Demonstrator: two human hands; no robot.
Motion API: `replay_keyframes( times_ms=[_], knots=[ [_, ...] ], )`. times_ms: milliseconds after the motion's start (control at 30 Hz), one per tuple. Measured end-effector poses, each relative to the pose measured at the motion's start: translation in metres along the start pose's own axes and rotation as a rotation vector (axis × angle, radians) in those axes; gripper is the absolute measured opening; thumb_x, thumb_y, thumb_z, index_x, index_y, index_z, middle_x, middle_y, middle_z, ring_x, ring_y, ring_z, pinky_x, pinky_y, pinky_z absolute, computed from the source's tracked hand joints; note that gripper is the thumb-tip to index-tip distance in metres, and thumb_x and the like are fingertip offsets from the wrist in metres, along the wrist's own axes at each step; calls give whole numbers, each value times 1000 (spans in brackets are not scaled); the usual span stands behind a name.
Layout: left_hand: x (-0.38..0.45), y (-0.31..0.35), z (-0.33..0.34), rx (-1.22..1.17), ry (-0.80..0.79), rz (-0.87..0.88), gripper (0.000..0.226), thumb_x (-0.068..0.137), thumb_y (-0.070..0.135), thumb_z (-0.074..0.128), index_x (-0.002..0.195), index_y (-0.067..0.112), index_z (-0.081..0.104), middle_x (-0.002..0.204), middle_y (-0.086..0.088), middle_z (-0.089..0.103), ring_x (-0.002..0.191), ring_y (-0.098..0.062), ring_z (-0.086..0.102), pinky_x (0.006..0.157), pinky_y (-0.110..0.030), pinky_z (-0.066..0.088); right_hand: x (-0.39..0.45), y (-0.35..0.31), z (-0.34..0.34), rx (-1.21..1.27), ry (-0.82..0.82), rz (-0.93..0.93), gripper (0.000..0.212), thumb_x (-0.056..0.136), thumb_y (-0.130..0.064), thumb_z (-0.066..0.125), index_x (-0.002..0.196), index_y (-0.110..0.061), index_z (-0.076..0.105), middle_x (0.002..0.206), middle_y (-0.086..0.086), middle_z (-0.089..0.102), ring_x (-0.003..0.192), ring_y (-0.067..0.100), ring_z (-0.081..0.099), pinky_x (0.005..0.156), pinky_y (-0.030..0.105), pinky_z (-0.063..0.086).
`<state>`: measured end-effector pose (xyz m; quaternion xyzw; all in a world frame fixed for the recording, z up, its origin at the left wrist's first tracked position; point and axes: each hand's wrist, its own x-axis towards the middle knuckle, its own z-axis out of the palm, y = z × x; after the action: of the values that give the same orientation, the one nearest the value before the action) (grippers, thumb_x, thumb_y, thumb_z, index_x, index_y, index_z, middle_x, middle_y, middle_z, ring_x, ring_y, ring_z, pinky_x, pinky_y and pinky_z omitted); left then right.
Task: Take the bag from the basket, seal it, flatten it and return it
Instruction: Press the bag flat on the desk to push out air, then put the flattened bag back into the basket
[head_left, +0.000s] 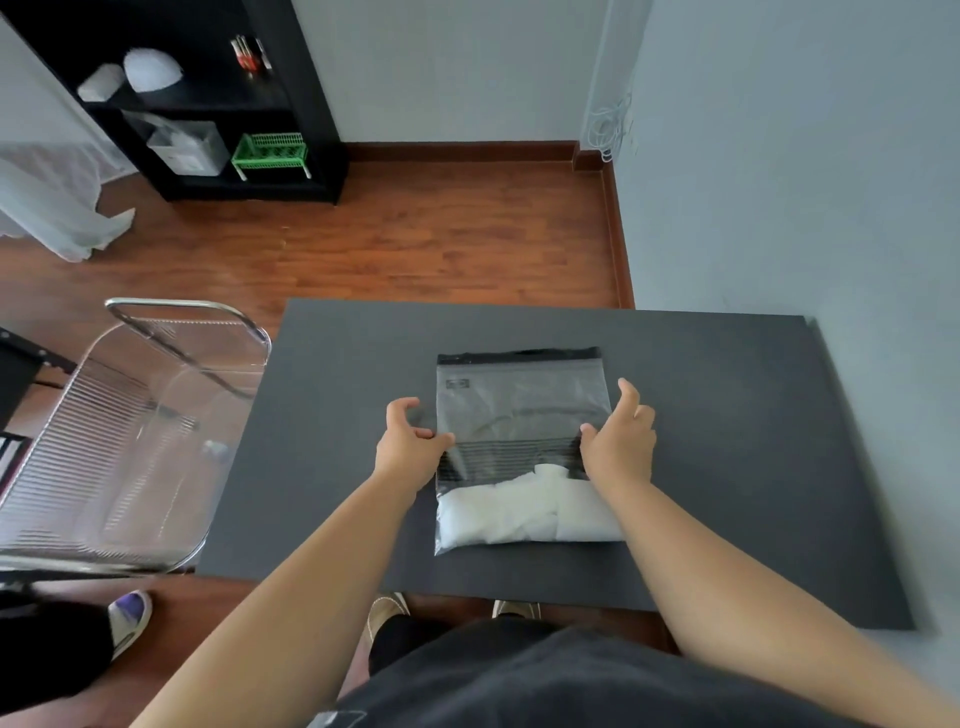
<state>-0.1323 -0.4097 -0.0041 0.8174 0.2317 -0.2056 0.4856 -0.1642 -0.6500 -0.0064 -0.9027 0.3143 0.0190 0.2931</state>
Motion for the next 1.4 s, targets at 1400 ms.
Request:
replay_keyframes(
  times_ms=[1400],
  knots=[
    [-51, -116, -131, -375, -155, -8, 65, 60, 33, 90, 115, 22, 57, 113, -10, 68, 105, -29, 67, 90, -51, 55, -39, -99, 74, 944, -786, 285, 37, 91, -7, 63, 121, -29, 61, 101, 4, 77, 107, 21, 67, 88, 42, 54]
  ],
)
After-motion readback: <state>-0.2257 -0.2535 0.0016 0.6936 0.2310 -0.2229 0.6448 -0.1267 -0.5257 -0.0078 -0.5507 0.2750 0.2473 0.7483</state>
